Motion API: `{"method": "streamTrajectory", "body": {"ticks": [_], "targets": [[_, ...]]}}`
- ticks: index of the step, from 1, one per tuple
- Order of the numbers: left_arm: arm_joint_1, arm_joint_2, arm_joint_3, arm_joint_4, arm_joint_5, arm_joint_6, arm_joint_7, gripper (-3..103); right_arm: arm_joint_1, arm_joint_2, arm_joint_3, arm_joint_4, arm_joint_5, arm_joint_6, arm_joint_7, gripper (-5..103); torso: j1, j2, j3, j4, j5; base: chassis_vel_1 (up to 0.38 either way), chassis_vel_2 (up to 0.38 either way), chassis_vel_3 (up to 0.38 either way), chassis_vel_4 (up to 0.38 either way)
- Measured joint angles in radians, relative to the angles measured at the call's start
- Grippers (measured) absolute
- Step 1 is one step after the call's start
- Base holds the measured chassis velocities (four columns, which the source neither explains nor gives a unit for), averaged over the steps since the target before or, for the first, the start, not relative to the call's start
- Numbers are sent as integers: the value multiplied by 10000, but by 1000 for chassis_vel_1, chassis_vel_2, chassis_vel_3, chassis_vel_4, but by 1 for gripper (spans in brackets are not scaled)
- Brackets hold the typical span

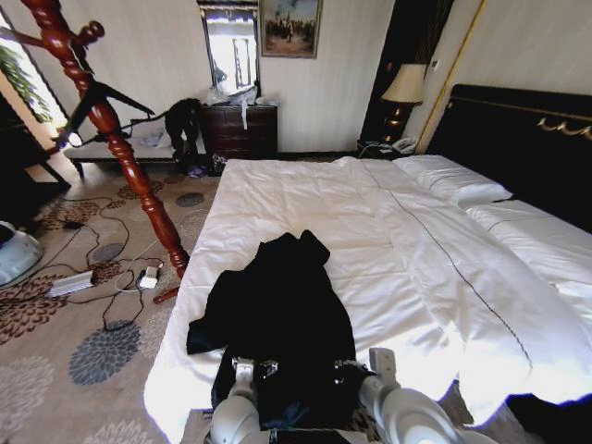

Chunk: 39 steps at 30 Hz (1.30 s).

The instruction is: Pick up the clothes from the bed and hang them on the clothes hanger.

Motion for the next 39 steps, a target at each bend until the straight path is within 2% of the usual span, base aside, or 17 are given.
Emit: {"method": "streamTrajectory", "body": {"ticks": [4, 6, 7, 8, 9, 13, 16, 18, 19, 21, 22, 24, 25, 28, 30, 33, 39], "targets": [[97, 19, -15, -84, 89, -24, 4, 100, 374, 451, -82, -255, 3, 26, -60, 0, 0, 0, 0, -2, -1, 0, 0, 0, 0], [228, 77, 14, -109, 334, -72, 5, 100, 1080, 835, -294, -628, 180, 86, -61, 10, 1, -1, 0, -2, 3, 0, 0, 0, 0], [291, 99, 42, -117, 454, -95, 17, 100, 1520, 1007, -432, -791, 335, 95, -37, 10, 1, -1, 0, 0, 3, 0, 0, 0, 0], [353, 116, 78, -125, 563, -118, 31, 100, 2029, 1217, -579, -972, 496, 89, -5, 16, 2, -2, 0, 3, 1, 0, 0, 0, 0], [353, 116, 78, -125, 563, -118, 31, 100, 2029, 1217, -579, -972, 496, 89, -5, 16, 2, -2, 0, 3, 1, 0, 0, 0, 0], [426, 116, 141, -136, 758, -139, 47, 100, 3250, 1707, -1216, -1574, 291, -87, 29, 37, 2, -2, 0, 2, 0, 0, 0, 0, 0], [416, 99, 160, -116, 766, -139, 37, 100, 3620, 1854, -1493, -1942, -17, -142, 7, 42, 3, -2, 1, 1, -2, 0, 0, 0, 0], [394, 83, 224, -88, 769, -137, -9, 100, 3925, 2033, -1684, -2250, -174, -129, -43, 54, 3, -2, 0, 0, 1, 0, 0, 0, 0], [394, 83, 224, -88, 769, -137, -9, 100, 3925, 2033, -1684, -2250, -174, -129, -43, 54, 3, -2, 0, 0, 1, 0, 0, 0, 0], [378, 73, 301, -67, 770, -109, -28, 100, 4320, 2257, -1841, -2587, -179, -102, -49, 65, 3, -2, 0, 0, 0, 0, 0, 0, 0], [364, 69, 327, -57, 770, -97, -31, 100, 4475, 2345, -1898, -2721, -179, -110, -23, 65, 3, -2, 1, 1, 0, 0, 0, 0, 0], [331, 60, 364, -37, 761, -82, -36, 100, 4780, 2491, -2036, -2985, -181, -161, 79, 76, 2, -2, 1, 2, 1, 0, 0, 0, 0], [331, 60, 364, -37, 761, -82, -36, 100, 4780, 2491, -2036, -2985, -181, -161, 79, 76, 2, -2, 1, 2, 1, 0, 0, 0, 0], [301, 54, 385, -25, 725, -56, -39, 100, 5086, 2624, -2189, -3247, -184, -255, 309, 91, 3, -2, 0, 0, 0, 0, 0, 0, 0], [296, 64, 390, -23, 717, -47, -39, 100, 5137, 2639, -2226, -3288, -190, -274, 335, 91, 3, -2, 0, -1, -1, 0, 0, 0, 0], [252, 88, 405, 19, 691, -32, -41, 100, 5394, 2753, -2445, -3412, -208, -402, 463, 100, 2, -2, -1, -3, -1, 0, 0, 0, 0], [130, 99, 435, 58, 505, 12, -115, 100, 5705, 2866, -2915, -3622, -85, -956, 1377, 100, 2, -1, -1, 0, -1, 0, 0, 0, 0]]}}
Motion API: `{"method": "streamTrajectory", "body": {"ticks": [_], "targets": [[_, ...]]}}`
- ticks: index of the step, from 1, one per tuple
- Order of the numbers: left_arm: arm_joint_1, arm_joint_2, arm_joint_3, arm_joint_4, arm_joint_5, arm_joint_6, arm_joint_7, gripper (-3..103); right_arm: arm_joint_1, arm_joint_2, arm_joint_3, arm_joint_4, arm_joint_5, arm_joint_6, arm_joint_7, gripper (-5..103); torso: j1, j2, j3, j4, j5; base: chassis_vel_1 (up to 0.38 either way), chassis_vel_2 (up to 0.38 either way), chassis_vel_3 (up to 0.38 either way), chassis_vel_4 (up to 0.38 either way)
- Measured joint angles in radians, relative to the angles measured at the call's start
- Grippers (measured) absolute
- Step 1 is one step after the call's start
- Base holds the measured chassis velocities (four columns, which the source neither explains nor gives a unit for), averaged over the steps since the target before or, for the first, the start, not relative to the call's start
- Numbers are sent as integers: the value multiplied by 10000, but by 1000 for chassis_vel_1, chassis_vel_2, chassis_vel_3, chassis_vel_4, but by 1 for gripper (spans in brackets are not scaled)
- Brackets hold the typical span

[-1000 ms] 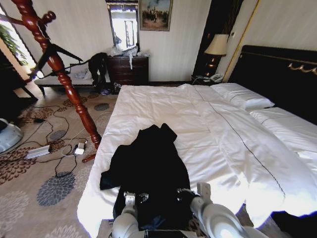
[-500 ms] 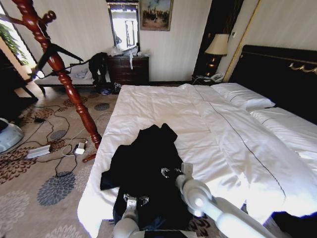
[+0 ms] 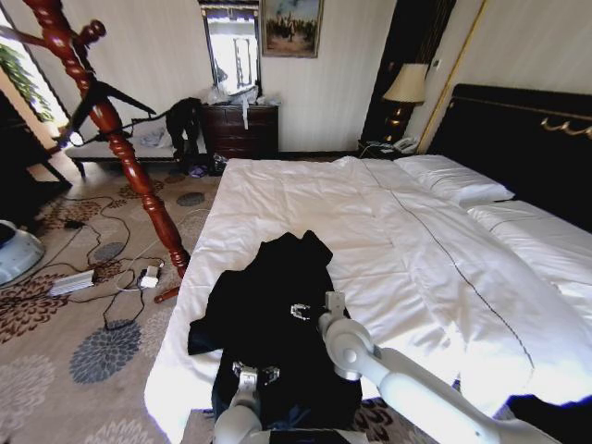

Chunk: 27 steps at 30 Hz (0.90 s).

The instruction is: Pick up the clothes from the bed and hang them on the clothes hanger.

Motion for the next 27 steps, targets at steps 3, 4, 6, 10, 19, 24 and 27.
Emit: {"method": "streamTrajectory", "body": {"ticks": [3, 4, 6, 10, 19, 24, 27], "targets": [[-41, -1, 12, 13, -66, 12, -26, 100, -155, -147, -21, 192, 20, -99, 101, 100, 0, 0, 0, 0, 0, 0, 0, 0, 0], [-60, -5, 23, 25, -83, 15, -35, 100, -255, -212, -16, 290, 69, -122, 138, 100, -1, 1, 0, -2, 0, 0, 0, 0, 0], [-86, -17, 55, 41, -95, 16, -47, 100, -442, -315, 5, 405, 91, -135, 193, 103, -1, 1, 0, -1, 1, 0, 0, 0, 0], [-100, -25, 59, 42, -131, 17, -50, 100, -699, -445, 82, 746, 119, -122, 195, 97, -1, 1, 0, -1, 2, 0, 0, 0, 0], [75, 12, -247, -319, 191, -1202, 685, 100, -1611, -708, 689, 1792, 1453, 64, 145, 99, -1, 0, 1, -6, -7, 0, 0, 0, 0], [408, 303, -866, -1188, 1365, -2418, 1520, 100, -2058, -647, 1062, 1757, 1944, 259, 217, 100, -1, 1, 0, -3, -3, 0, 0, 0, 0], [546, 457, -1155, -1693, 1754, -2822, 1845, 100, -2171, -582, 1130, 1742, 2258, 311, 240, 100, -1, 0, 0, -2, -2, 0, 0, 0, 0]]}}
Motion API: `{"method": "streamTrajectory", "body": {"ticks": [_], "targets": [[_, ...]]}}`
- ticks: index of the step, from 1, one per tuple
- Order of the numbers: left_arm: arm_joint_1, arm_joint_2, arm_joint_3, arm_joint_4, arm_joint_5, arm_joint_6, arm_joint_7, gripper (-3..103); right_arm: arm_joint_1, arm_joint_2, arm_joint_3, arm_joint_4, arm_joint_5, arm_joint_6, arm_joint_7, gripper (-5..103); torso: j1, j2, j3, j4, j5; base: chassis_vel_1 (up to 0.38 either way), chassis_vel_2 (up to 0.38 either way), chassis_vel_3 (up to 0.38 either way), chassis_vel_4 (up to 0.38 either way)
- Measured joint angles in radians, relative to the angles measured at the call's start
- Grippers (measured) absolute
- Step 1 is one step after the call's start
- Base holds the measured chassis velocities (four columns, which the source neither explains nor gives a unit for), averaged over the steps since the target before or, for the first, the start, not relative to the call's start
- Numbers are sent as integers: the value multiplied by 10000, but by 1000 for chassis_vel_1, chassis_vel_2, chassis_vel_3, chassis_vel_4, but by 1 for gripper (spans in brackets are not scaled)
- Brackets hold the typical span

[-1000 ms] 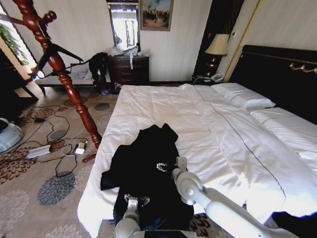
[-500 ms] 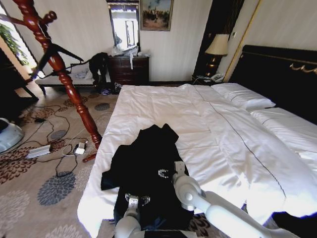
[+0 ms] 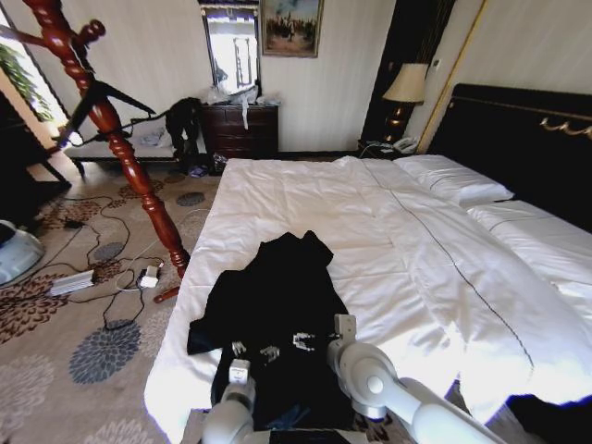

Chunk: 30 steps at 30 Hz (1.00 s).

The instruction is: Pick up the clothes from the bed and hang them on the clothes hanger.

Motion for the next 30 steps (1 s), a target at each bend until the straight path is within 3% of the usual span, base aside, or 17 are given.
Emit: {"method": "streamTrajectory", "body": {"ticks": [5, 9, 12, 17, 21, 24, 30], "targets": [[-44, -8, -474, -869, 7, -375, 180, 100, -100, 270, -346, -160, -1, 5, -8, 100, 0, 1, 0, 1, 2, 0, 0, 0, 0], [-338, -126, -826, -1206, -332, -238, 46, 100, -78, 598, -1265, -589, -898, -174, -26, 100, 0, 0, 0, 1, 2, 0, 0, 0, 0], [-460, -192, -864, -1154, -440, -101, -156, 100, 14, 831, -2032, -960, -1405, -490, 418, 100, 0, 1, 0, 1, 2, 0, 0, 0, 0], [-477, -257, -747, -1115, -447, 2, -251, 100, 29, 866, -2292, -1064, -1565, -610, 691, 101, 0, 0, 0, 1, 1, 0, 0, 0, 0], [-567, -254, -705, -1023, -470, 40, -312, 100, -13, 979, -2319, -1070, -1569, -610, 758, 86, 0, 0, 0, 1, 1, 0, 0, 0, 0], [-629, -215, -674, -948, -488, 62, -352, 100, -22, 1051, -2373, -1113, -1574, -610, 856, 82, 0, 0, 0, 1, 2, 0, 0, 0, 0], [-644, -148, -480, -736, -534, 161, -418, 100, -114, 784, -2299, -1015, -1395, -639, 1100, 55, 0, 1, 0, 1, 3, 0, 0, 0, 0]]}}
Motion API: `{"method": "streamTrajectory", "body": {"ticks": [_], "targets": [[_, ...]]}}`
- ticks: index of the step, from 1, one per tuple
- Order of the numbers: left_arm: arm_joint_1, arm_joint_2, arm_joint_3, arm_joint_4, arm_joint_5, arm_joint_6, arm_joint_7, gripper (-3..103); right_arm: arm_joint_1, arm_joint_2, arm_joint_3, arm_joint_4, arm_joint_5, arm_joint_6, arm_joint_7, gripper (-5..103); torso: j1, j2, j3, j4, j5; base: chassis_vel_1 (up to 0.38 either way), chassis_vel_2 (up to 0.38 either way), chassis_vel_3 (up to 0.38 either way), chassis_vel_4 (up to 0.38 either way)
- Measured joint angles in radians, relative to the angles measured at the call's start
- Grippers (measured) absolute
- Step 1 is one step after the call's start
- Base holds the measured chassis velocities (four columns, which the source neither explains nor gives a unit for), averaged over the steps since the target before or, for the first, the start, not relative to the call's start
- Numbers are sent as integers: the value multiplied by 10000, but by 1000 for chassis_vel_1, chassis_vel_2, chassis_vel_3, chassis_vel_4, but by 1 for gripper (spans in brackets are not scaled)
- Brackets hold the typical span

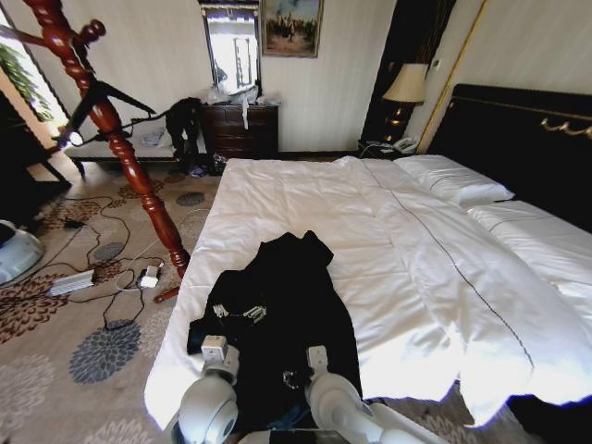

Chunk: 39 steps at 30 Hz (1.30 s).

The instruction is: Pick up the clothes from the bed and hang them on the clothes hanger.

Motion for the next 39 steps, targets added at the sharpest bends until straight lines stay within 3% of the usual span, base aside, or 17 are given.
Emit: {"method": "streamTrajectory", "body": {"ticks": [1, 4, 10, 11, 13, 15, 24, 39], "targets": [[0, 0, 0, 0, 0, 0, 0, 100, 0, 0, 0, 0, 0, 0, 0, 55, 0, 0, 0, 0, 0, 0, 0, 0, 0], [57, -2, 143, 129, -116, 64, -78, 100, -119, -186, 185, 115, 164, 53, 42, 39, 0, 0, 0, 0, 0, 0, 0, 0, 0], [137, -58, 363, 362, -451, 231, -261, 100, -387, -366, 471, 269, 355, 304, 0, 22, 0, 0, 0, 0, 0, 0, 0, 0, 0], [149, -80, 412, 424, -482, 269, -277, 100, -465, -408, 526, 335, 398, 368, -40, 12, 0, 0, -1, 0, 0, 0, 0, 0, 0], [163, -93, 459, 456, -533, 313, -293, 100, -530, -439, 572, 387, 429, 433, -96, 12, 0, 0, 0, 0, 0, 0, 0, 0, 0], [203, -106, 541, 492, -696, 454, -329, 100, -663, -503, 651, 452, 446, 545, -215, 3, 0, 0, 0, 0, 0, 0, 0, 0, 0], [204, -223, 893, 1074, -1991, 1218, -757, 100, -1081, -598, 848, 401, 145, 996, -877, 0, -1, 0, 0, 0, 0, 0, 0, 0, 0], [-243, -297, 976, 2441, -2094, 1502, -1037, 100, -1607, -850, 1182, 622, 58, 1131, -894, 0, 0, 0, -1, -1, -2, 0, 0, 0, 0]]}}
